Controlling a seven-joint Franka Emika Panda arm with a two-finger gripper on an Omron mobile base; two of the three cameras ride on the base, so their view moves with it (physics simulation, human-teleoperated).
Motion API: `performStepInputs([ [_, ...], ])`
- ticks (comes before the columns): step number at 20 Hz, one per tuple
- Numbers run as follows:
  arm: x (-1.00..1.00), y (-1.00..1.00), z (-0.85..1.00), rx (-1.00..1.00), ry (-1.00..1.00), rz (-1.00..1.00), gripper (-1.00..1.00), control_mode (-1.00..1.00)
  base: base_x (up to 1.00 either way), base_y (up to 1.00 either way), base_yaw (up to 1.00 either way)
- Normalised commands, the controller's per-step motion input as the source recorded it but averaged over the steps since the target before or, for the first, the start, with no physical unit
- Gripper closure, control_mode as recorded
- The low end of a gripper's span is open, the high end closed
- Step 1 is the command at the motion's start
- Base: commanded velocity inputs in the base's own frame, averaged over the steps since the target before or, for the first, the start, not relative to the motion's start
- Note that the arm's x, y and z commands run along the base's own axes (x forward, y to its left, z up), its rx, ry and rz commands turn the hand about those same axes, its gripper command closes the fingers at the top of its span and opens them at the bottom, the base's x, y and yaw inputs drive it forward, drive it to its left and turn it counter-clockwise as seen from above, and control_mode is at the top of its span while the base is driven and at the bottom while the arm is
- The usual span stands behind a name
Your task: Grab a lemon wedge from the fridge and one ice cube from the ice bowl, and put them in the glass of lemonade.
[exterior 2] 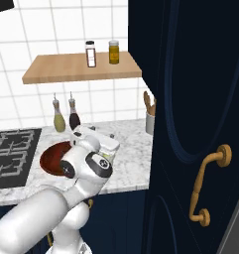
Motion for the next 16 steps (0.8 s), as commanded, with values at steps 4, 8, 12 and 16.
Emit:
performStepInputs([
  [4, 0.85, 0.00, 1.00, 0.00, -0.03, 0.03, -1.00, -1.00, 0.00, 0.00, 0.00],
  [8, 0.48, 0.07, 0.86, 0.00, 0.03, 0.03, -1.00, -1.00, 0.00, 0.00, 0.00],
  [12, -0.19, 0.83, -0.04, -0.13, 0.15, 0.11, -1.00, -1.00, 0.00, 0.00, 0.00],
  [16, -0.81, 0.75, 0.35, -0.18, -0.04, 0.03, -1.00, -1.00, 0.00, 0.00, 0.00],
])
